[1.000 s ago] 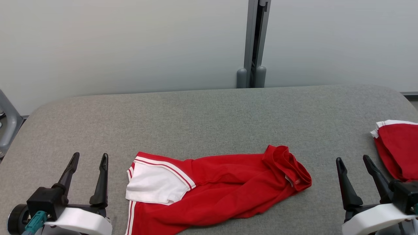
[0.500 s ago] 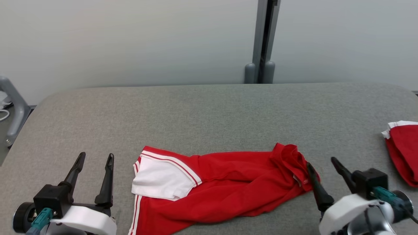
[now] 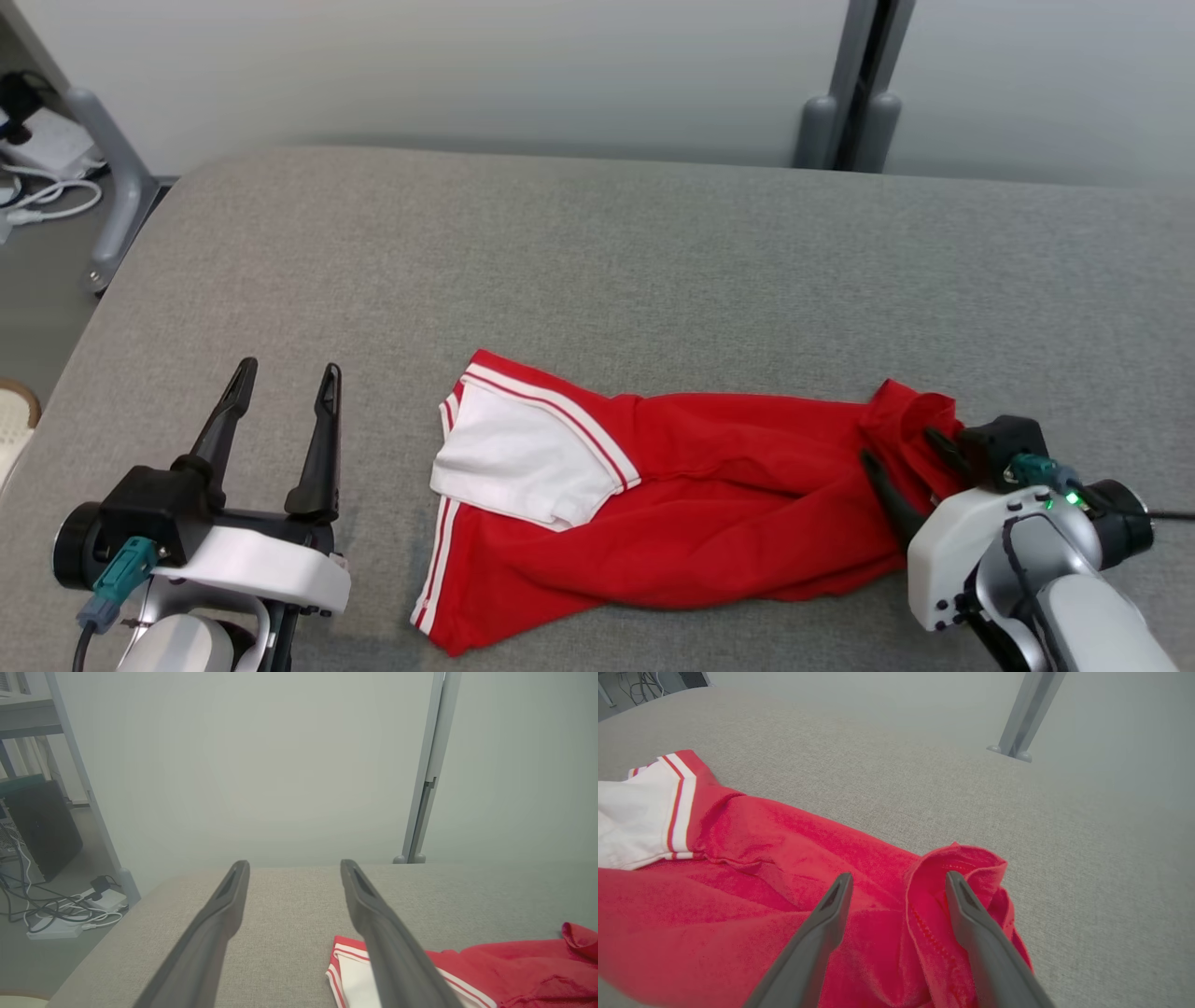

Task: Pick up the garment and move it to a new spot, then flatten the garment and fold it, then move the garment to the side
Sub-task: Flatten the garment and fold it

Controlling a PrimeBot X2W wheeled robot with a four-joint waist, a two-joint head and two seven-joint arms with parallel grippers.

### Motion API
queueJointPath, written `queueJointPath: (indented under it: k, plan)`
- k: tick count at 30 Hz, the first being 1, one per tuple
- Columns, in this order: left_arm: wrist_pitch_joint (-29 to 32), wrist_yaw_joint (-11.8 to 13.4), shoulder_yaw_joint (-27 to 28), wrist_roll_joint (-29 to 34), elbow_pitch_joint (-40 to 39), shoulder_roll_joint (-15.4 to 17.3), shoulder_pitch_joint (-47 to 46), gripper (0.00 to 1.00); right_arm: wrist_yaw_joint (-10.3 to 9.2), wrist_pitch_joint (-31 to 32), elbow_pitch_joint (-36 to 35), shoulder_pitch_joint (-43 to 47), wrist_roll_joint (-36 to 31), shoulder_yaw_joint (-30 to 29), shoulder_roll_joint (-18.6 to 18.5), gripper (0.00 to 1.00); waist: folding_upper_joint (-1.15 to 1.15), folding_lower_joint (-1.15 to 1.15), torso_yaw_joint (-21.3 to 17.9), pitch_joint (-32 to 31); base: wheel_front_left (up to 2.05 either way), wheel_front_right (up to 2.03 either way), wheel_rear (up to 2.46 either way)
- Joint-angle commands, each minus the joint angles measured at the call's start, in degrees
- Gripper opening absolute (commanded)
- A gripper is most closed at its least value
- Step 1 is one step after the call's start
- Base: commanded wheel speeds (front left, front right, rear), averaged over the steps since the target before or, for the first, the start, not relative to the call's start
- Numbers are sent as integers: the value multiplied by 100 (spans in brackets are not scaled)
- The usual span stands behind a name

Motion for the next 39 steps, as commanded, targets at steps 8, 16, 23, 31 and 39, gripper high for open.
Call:
queueJointPath:
  k: [8, 16, 23, 31, 39]
  plan:
    - [-167, -58, 22, 6, 178, -60, -284, 100, -2, 34, 385, -439, 135, -215, -79, 0, 0, 0, 101, 212, 0, 0, 0]
    - [-238, -72, 56, 11, 282, -49, -363, 100, -2, -403, -198, -833, 53, -760, -46, 0, 0, 0, -199, 187, 0, 0, 0]
    - [-264, -32, 49, -15, 295, -81, -264, 100, -2, -258, -1193, 526, 98, -1438, 439, 0, 0, 0, -453, 129, 0, 0, 0]
    - [-243, 8, 80, -52, 279, -19, -177, 100, -2, -209, -921, 1611, 414, -1684, 618, 0, 0, 0, -573, 62, 0, 0, 0]
    - [-168, 86, 78, -93, 261, 32, -16, 100, -2, -411, 118, 1924, 736, -1678, 622, 20, 0, 0, -605, -151, 0, 0, 0]
